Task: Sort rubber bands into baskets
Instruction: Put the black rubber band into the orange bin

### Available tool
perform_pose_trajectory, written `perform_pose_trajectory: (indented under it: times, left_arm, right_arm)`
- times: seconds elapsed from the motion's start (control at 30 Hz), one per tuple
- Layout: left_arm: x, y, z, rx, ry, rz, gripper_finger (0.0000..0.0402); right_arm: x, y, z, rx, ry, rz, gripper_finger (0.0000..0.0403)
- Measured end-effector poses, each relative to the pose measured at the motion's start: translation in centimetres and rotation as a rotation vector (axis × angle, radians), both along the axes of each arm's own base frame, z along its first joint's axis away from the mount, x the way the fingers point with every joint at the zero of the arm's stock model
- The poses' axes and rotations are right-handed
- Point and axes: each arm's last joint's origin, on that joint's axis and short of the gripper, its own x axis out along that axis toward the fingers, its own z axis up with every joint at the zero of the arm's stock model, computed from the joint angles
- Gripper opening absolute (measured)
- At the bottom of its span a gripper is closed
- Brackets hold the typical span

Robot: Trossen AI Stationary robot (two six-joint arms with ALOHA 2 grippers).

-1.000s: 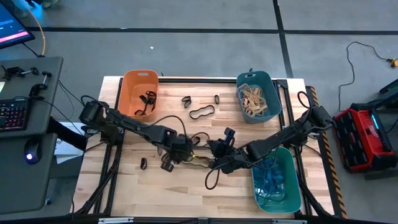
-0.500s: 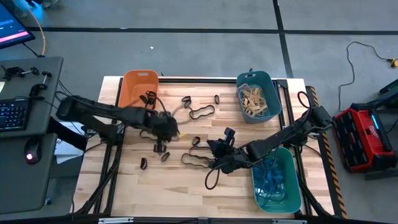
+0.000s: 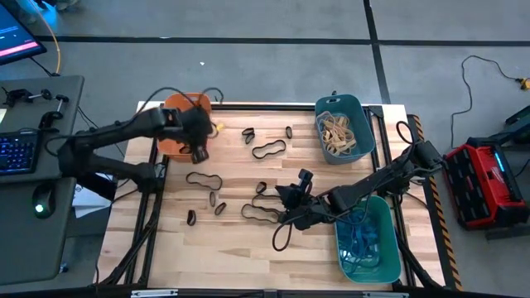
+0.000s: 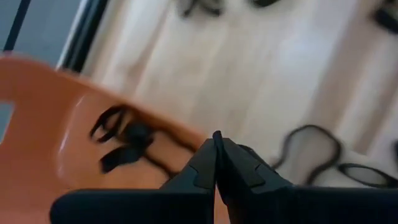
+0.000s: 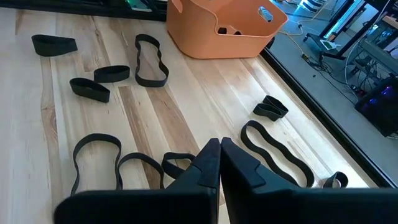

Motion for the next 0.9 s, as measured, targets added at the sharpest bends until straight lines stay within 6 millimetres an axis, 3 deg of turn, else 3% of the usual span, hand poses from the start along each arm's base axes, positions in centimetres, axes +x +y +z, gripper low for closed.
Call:
perform_pose_trajectory:
  times: [0.27, 0.5, 0.9]
  left_arm:
    - [-2.2, 5.3, -1.1, -0.025, 0.076, 0.203, 0.0004]
    - [-3.3, 9.7, -4.0, -0.128, 0.197, 0.288, 0.0003]
    - [-3.5, 14.2, -8.7, -0.222, 0.276, 0.410, 0.0003]
  right_arm:
    - [0.0, -0.1, 0.0, 0.001, -0.001, -0.003, 0.0000]
    - [0.2, -0.4, 0.0, 0.017, 0.003, -0.003, 0.0000]
    - [0.1, -0.4, -0.1, 0.015, 0.008, -0.003, 0.0000]
